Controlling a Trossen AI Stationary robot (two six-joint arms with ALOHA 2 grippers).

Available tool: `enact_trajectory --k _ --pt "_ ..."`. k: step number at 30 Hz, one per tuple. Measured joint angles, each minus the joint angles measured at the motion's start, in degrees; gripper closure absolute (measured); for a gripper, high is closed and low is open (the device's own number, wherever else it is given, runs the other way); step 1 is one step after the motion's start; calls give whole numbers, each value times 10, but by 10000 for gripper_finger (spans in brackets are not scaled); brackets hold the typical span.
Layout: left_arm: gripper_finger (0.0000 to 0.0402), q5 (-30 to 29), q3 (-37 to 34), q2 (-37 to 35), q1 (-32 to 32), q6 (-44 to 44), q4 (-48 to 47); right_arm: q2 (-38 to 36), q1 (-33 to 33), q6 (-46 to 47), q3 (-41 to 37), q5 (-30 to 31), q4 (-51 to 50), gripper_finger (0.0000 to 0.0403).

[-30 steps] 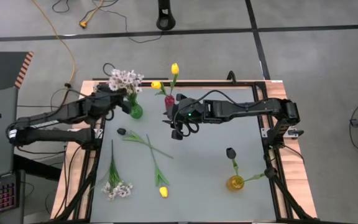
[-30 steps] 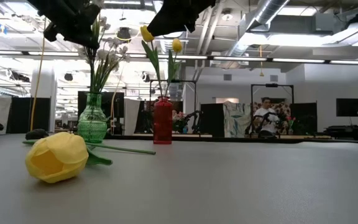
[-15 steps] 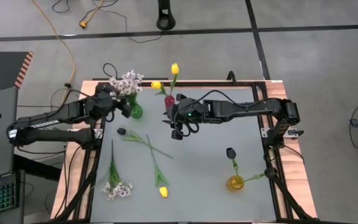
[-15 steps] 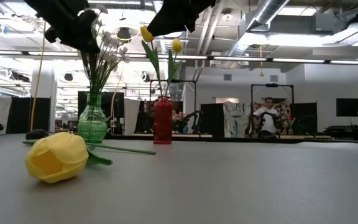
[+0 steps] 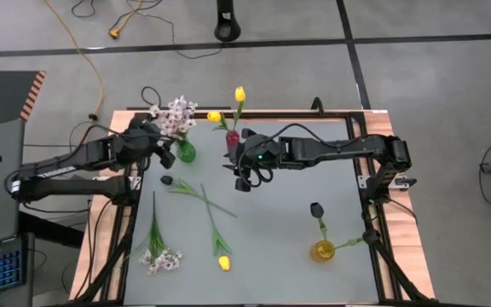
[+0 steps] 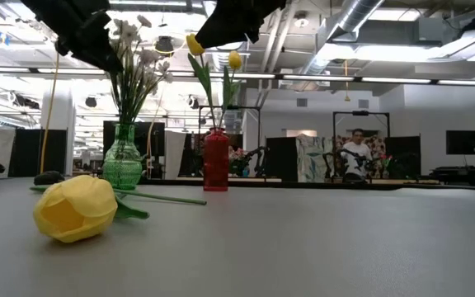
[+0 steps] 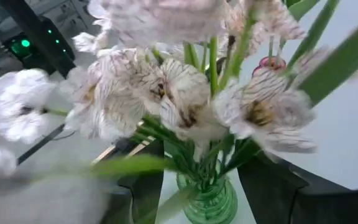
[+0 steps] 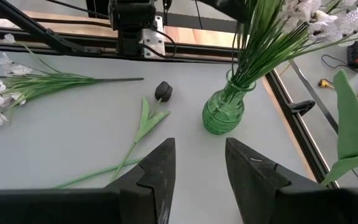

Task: Sort flowers into vase by color
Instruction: Put the top white flowers into the green vase

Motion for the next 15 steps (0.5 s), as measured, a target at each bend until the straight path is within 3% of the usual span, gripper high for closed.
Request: enact_trajectory --k 8,15 --pt "217 24 0 -62 0 -16 -66 0 0 0 0 0 0 237" --pt "217 111 0 -100 0 -46 -117 3 0 1 0 0 3 237"
